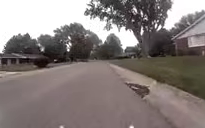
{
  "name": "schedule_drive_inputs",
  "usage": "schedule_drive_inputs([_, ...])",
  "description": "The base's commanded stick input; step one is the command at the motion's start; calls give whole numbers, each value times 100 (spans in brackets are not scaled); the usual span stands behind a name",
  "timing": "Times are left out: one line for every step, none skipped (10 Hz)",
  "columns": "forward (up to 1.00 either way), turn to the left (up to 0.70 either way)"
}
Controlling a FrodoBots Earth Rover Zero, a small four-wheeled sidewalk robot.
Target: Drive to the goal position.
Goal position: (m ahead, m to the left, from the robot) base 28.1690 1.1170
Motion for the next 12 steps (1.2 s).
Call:
schedule_drive_inputs([100,0])
schedule_drive_inputs([100,0])
schedule_drive_inputs([100,0])
schedule_drive_inputs([100,0])
schedule_drive_inputs([100,0])
schedule_drive_inputs([100,0])
schedule_drive_inputs([100,0])
schedule_drive_inputs([100,0])
schedule_drive_inputs([100,0])
schedule_drive_inputs([100,0])
schedule_drive_inputs([100,0])
schedule_drive_inputs([100,0])
